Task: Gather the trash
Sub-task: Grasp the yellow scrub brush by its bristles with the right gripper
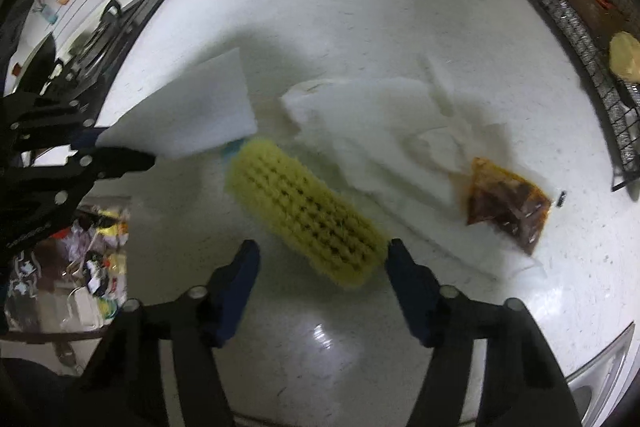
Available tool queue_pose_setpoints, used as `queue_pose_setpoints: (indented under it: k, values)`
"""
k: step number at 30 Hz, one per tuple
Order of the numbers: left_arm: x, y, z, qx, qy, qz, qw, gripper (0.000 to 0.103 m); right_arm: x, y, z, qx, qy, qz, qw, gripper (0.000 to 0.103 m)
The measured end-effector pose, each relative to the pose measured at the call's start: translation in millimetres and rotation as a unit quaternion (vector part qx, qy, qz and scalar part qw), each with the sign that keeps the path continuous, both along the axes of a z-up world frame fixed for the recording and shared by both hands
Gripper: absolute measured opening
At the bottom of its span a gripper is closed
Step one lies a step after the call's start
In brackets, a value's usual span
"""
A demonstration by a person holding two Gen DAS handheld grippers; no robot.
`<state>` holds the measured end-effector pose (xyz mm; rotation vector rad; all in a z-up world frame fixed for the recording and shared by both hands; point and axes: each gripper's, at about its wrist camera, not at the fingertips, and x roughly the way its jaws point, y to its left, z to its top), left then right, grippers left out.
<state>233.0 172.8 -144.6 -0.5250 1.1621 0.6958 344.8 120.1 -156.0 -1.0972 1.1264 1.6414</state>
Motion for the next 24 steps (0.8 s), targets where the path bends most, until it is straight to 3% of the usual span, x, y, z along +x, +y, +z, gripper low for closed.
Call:
queue_pose_setpoints:
  k: [10,18,20,21,24]
  values:
    - [-20.8,0.1,8.6,0.01,-0.002,0.038,0.9992,0.008,-25.4,12.1,2.4,0.013,-0.016,0.015,1.0,0.06]
    - [-39.6,-2.2,7.5,0.011,0.005,0.067,0.9977,0.008,-57.0,20.1,-6.6,0.023,-0.015,0.076,0.997,0.061]
    - [-43.3,-4.6,6.5,0.01,0.007,0.075,0.9971,0.008,-62.7,18.9,-7.0,0.028,-0.017,0.088,0.996,0.055]
    - [-45.4,-7.7,6.3,0.01,0.007,0.077,0.9969,0.008,-68.3,18.7,-7.0,0.036,-0.019,0.095,0.995,0.044]
    - [-50.7,-14.0,8.6,0.01,0.005,0.08,0.9967,0.008,-79.3,16.6,-8.0,0.036,-0.012,0.103,0.994,0.039]
